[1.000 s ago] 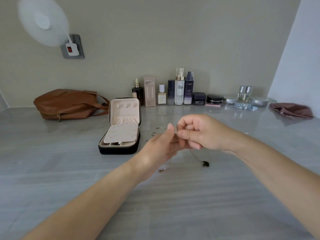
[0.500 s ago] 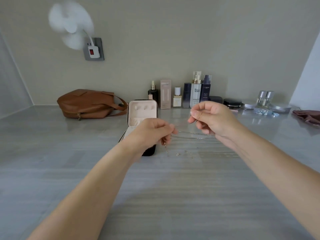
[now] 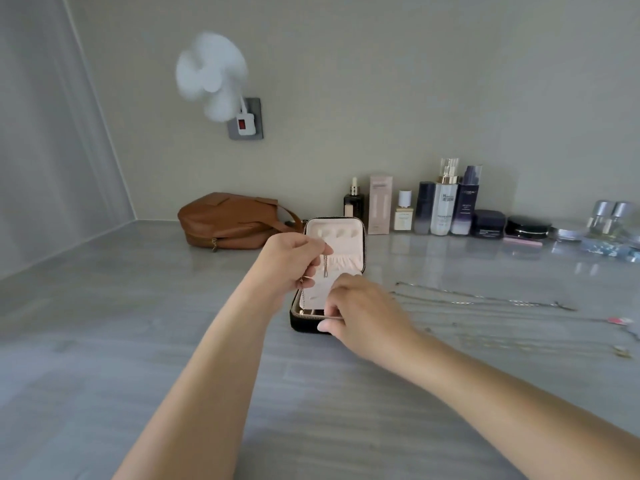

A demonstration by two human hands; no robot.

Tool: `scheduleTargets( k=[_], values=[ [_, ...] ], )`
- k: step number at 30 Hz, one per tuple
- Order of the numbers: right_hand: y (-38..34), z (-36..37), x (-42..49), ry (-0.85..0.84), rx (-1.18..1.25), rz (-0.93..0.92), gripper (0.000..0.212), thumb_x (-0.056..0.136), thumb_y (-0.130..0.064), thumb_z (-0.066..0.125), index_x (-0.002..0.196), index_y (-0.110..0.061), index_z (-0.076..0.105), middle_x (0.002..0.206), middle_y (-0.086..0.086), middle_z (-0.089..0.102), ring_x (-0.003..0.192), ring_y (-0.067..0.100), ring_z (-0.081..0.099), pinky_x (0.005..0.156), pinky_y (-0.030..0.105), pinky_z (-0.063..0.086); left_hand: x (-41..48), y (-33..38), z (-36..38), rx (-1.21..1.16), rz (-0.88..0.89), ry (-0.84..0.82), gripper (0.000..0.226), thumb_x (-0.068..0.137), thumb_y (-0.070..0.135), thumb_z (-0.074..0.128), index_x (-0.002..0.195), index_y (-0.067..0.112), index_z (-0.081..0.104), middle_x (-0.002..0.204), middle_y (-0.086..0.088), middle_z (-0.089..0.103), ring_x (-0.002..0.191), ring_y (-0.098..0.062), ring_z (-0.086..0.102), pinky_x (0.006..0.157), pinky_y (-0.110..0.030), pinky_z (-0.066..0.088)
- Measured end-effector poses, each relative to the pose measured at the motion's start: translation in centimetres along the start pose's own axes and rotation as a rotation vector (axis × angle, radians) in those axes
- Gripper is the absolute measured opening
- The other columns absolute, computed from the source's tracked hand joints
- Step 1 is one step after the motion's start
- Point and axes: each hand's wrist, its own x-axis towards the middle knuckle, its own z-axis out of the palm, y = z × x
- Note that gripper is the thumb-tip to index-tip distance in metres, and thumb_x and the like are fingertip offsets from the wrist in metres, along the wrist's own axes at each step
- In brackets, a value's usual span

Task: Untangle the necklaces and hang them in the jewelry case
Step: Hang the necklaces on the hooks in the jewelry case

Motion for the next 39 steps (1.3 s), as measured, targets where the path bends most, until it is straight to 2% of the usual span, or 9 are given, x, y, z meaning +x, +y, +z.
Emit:
scheduleTargets(
  k=[10,14,17,19,23,28,32,36,39],
  values=[
    [-0.2,-1.7,-3.7,-0.025,0.171,-0.090,0.020,0.080,-0.037,0.064,0.083,-0.018,0.064,0.090,-0.015,0.044,0.087,0.006,0.042,0.075,0.013,0.032,-0.6,0.9,-0.8,-0.022,-0.004,-0.104,0.020,0.087,0.011,0.053,0.075,0.009,0.068,0.059,0.002,0.047,0.043,-0.006,0.039,0.047,-0.021,0.033],
    [-0.7,-2.9,-3.9,-0.099,0.184,-0.089,0.024,0.078,-0.046,0.063,0.078,-0.022,0.065,0.089,-0.014,0.052,0.086,0.008,0.051,0.077,0.022,0.040,-1.0,1.5,-0.9,-0.027,-0.035,-0.176,0.022,0.087,0.009,0.052,0.069,0.009,0.064,0.058,0.000,0.048,0.042,-0.008,0.039,0.048,-0.022,0.031],
    [-0.4,-4.8,-1.8,0.132,0.368,0.046,0.022,0.077,-0.043,0.064,0.065,-0.025,0.058,0.077,-0.005,0.061,0.071,0.007,0.054,0.068,0.023,0.044,-1.2,1.6,-0.9,-0.023,-0.028,-0.217,0.023,0.088,0.010,0.051,0.067,0.009,0.062,0.058,-0.002,0.050,0.044,-0.011,0.040,0.050,-0.025,0.033],
    [0.1,-5.7,0.5,0.308,0.550,0.074,0.011,0.081,-0.035,0.062,0.081,-0.025,0.058,0.083,-0.009,0.062,0.074,0.001,0.054,0.068,0.013,0.041,-1.2,1.6,-1.1,-0.002,-0.006,-0.234,0.022,0.088,0.011,0.052,0.070,0.009,0.062,0.057,-0.002,0.050,0.045,-0.011,0.041,0.051,-0.026,0.035],
    [0.3,-5.1,4.7,0.064,0.838,0.093,0.031,0.094,-0.032,0.041,0.117,-0.016,0.055,0.105,-0.005,0.061,0.088,-0.003,0.055,0.078,0.012,0.044,-0.9,1.1,-1.2,0.056,0.015,-0.220,0.024,0.090,0.013,0.051,0.070,0.010,0.063,0.056,0.000,0.051,0.048,-0.012,0.044,0.055,-0.025,0.037],
    [0.7,-3.3,6.9,-0.165,0.785,0.093,0.042,0.096,-0.034,0.034,0.085,-0.005,0.061,0.069,0.001,0.062,0.064,0.015,0.058,0.072,0.034,0.049,-0.2,0.3,-1.8,0.172,0.032,-0.141,0.027,0.089,0.016,0.052,0.063,0.014,0.058,0.060,-0.001,0.054,0.052,-0.010,0.048,0.058,-0.023,0.038],
    [1.0,-3.1,6.9,-0.213,0.694,0.035,0.042,0.095,-0.033,0.040,0.084,0.001,0.062,0.070,0.011,0.060,0.063,0.018,0.052,0.063,0.031,0.042,0.3,0.0,-2.2,0.246,0.020,-0.099,0.022,0.084,0.009,0.052,0.063,0.011,0.055,0.060,-0.006,0.053,0.059,-0.017,0.045,0.061,-0.028,0.037],
    [1.3,-3.5,7.0,-0.168,0.635,0.063,0.027,0.090,-0.031,0.053,0.066,-0.022,0.064,0.048,-0.002,0.047,0.039,0.002,0.037,0.044,0.017,0.031,0.4,-0.3,-2.1,0.267,0.018,-0.078,0.023,0.081,0.006,0.052,0.060,0.011,0.058,0.060,-0.007,0.054,0.065,-0.020,0.044,0.065,-0.030,0.038],
    [2.1,-3.8,7.1,-0.219,0.637,0.063,0.023,0.083,-0.030,0.062,0.081,-0.010,0.072,0.052,-0.003,0.053,0.052,0.008,0.046,0.054,0.020,0.037,0.4,-0.6,-2.2,0.228,-0.008,-0.111,0.021,0.080,0.009,0.057,0.060,0.013,0.062,0.066,-0.011,0.056,0.068,-0.021,0.044,0.068,-0.032,0.039]
  ],
)
